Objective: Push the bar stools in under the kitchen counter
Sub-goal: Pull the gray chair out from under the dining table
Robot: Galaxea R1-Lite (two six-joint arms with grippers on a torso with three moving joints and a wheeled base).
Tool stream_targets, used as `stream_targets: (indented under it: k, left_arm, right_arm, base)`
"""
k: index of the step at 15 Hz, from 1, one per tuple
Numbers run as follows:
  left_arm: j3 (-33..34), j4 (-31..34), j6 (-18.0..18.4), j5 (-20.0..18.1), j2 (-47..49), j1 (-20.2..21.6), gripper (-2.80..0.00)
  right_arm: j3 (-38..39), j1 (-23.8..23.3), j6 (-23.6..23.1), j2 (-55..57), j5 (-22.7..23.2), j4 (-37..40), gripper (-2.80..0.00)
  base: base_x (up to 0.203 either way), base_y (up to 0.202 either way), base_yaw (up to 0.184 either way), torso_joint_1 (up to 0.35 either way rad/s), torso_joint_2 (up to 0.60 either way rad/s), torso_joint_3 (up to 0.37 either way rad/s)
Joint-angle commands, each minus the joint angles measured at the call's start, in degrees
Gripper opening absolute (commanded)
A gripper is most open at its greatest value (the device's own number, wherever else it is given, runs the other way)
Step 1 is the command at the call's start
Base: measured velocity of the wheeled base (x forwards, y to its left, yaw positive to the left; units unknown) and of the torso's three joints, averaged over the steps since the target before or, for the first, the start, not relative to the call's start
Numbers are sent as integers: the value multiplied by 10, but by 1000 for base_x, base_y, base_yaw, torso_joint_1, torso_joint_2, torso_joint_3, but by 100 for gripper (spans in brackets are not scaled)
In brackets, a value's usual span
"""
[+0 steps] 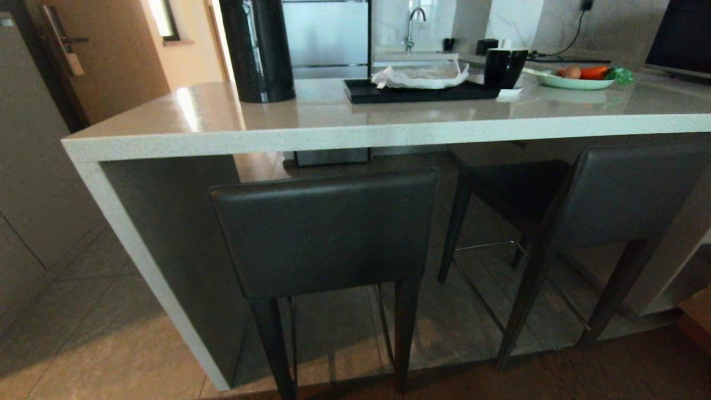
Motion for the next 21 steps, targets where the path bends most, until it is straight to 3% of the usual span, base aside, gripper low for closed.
stream_targets:
  k: [1, 8, 16, 19, 21]
  left_arm:
    - [0, 1, 0, 1, 0, 0, -280]
    - [0, 1, 0, 1, 0, 0, -280]
    - [-2, 5, 11, -1, 0, 1, -280]
    - [-81, 23, 20, -18, 31, 1, -280]
    - [-133, 31, 0, -33, 128, -3, -280]
  right_arm:
    - [0, 0, 0, 0, 0, 2, -280]
    - [0, 0, 0, 0, 0, 1, -280]
    - [-6, 0, -7, 0, 2, 2, -280]
    - [-91, 0, -3, 67, 26, 28, -280]
    - [-127, 0, 3, 170, 33, 28, -280]
  base:
    - [0, 0, 0, 20, -120, -271]
    - [0, 0, 0, 176, -479, -291]
    - [0, 0, 0, 27, -71, -43]
    - [0, 0, 0, 0, 0, 0]
    - [0, 0, 0, 0, 0, 0]
